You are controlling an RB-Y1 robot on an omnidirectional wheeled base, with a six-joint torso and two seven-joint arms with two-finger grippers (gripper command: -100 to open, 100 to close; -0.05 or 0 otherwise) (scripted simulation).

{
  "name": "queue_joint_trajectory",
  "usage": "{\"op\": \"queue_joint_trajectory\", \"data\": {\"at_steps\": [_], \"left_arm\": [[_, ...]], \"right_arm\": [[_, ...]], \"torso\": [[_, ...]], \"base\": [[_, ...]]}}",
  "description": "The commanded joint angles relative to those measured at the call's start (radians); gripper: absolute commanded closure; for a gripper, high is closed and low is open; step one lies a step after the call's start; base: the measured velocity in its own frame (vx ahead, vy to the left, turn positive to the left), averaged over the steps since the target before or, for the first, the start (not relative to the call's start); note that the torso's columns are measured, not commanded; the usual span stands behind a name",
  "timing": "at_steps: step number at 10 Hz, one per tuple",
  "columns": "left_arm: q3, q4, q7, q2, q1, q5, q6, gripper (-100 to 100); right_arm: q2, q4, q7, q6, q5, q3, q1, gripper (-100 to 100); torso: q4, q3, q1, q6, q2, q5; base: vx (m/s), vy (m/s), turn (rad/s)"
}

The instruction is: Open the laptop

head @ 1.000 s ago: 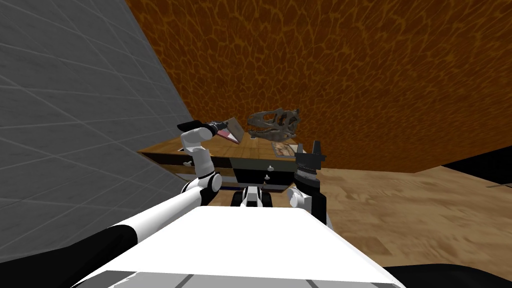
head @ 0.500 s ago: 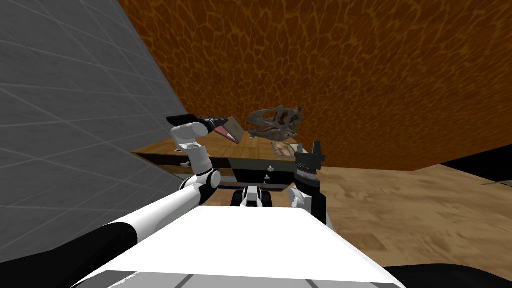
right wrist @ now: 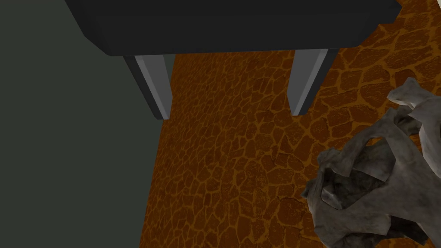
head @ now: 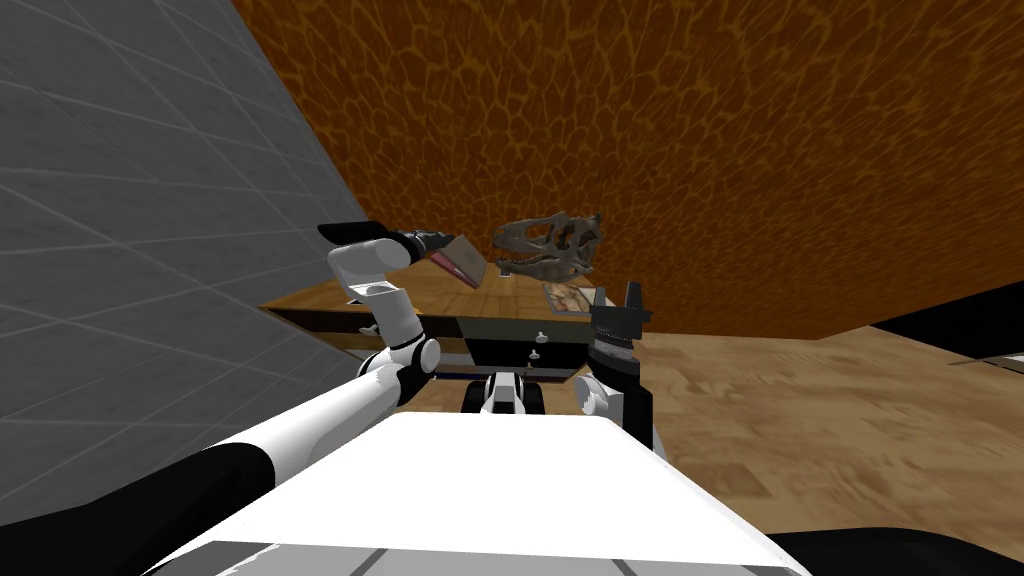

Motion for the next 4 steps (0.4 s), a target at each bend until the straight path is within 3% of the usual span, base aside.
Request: {"op": "queue_joint_trajectory", "data": {"at_steps": [1, 4], "left_arm": [[0.0, 0.0, 0.0, 0.0, 0.0, 0.0, 0.0, 0], [0.0, 0.0, 0.0, 0.0, 0.0, 0.0, 0.0, 0]], "right_arm": [[0.0, 0.0, 0.0, 0.0, 0.0, 0.0, 0.0, 0], [0.0, 0.0, 0.0, 0.0, 0.0, 0.0, 0.0, 0]], "torso": [[0.0, 0.0, 0.0, 0.0, 0.0, 0.0], [0.0, 0.0, 0.0, 0.0, 0.0, 0.0]], "base": [[0.0, 0.0, 0.0], [0.0, 0.0, 0.0]]}}
